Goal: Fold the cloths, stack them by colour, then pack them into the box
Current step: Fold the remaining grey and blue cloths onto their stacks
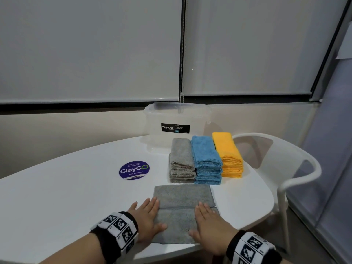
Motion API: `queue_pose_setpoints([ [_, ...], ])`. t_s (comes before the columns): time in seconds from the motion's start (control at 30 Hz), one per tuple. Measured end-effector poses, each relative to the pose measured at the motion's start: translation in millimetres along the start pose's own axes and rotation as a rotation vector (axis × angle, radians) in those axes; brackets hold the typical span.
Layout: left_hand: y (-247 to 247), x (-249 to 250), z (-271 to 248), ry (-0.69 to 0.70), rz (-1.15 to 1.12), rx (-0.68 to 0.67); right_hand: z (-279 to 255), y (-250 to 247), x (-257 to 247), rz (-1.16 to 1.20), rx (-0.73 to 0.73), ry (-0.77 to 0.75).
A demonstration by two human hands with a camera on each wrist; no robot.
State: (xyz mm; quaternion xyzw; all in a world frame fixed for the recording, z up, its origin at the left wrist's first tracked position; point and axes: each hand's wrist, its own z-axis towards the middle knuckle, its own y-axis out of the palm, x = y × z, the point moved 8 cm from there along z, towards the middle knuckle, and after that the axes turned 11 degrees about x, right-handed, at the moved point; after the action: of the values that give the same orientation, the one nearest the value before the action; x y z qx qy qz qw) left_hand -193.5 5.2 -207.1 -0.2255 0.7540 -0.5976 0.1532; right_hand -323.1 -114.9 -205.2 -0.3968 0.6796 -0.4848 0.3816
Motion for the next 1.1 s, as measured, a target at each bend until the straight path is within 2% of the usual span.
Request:
queue_pose_setpoints([
  [0.1, -12, 2, 4, -0.039, 0.004, 0.065, 6, -13, -4, 0.032, 0.089, 0.058],
  [0.17, -19, 14, 13, -0.004, -0.003, 0.129, 15, -21, -12, 0.029, 0.162, 0.038],
  [0.23, -19, 28, 23, 0.022, -0.004, 0.156, 29, -18, -14, 0.022, 0.162, 0.017],
  [0.37, -1, 30, 35, -0.053, 0.031, 0.115, 38, -7, -3, 0.021, 0.081, -0.001],
  [0.57, -7, 5, 35, -0.105, 0.042, 0.046, 26, -12, 29, 0.06, 0.148, 0.056],
  [0.73, -28, 20, 55, 0.064, 0.012, 0.145, 46, -40, 18, 0.056, 0.277, 0.047],
  [0.83, -22, 36, 65, 0.142, 0.039, 0.116, 68, -30, 10, 0.039, 0.16, 0.019],
  [0.93, -11, 33, 72, 0.127, 0.018, 0.081, 80, -11, 21, -0.009, 0.003, 0.039],
  [1.1, -7, 8, 71, 0.041, -0.008, 0.062, 75, -12, 33, -0.023, -0.049, 0.048],
])
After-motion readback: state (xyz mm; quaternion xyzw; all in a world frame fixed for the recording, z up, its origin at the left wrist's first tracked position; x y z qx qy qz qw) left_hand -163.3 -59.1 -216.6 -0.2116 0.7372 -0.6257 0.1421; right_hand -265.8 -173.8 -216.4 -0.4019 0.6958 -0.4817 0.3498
